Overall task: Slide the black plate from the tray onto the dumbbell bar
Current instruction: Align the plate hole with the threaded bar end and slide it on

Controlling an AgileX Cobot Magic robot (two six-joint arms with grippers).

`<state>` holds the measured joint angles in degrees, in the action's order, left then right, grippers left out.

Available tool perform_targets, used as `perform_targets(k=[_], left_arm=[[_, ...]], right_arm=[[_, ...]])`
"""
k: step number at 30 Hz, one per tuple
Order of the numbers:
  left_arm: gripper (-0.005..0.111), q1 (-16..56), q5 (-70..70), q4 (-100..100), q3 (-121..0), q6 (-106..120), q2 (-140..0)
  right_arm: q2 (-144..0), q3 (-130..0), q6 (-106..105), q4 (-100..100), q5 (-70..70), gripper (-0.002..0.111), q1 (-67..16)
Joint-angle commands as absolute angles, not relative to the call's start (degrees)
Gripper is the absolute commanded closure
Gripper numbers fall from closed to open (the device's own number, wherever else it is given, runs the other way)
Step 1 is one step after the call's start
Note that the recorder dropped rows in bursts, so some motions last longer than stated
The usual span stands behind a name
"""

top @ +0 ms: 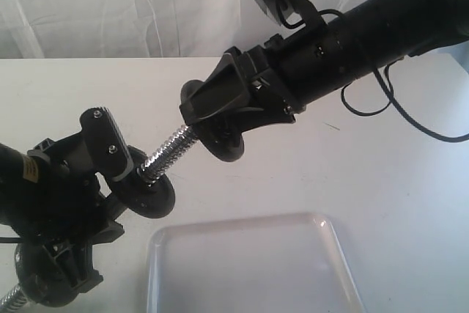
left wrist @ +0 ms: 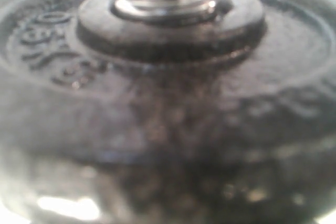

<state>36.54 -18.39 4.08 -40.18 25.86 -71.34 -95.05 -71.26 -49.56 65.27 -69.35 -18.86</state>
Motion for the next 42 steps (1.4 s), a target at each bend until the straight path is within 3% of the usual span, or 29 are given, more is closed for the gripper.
perform_targets(k=[1,42], left_arm=[[0.107,36.72,0.42,5.29,-41.85,25.84,-68.44],[0.107,36.72,1.13,5.29,-41.85,25.84,-68.44]], right_arm=[[-94.37,-71.22,-51.01,71.5,-69.96,0.108,-18.89],[-99.03,-71.32,-56.76,71.17,-69.96,0.108,-22.19]])
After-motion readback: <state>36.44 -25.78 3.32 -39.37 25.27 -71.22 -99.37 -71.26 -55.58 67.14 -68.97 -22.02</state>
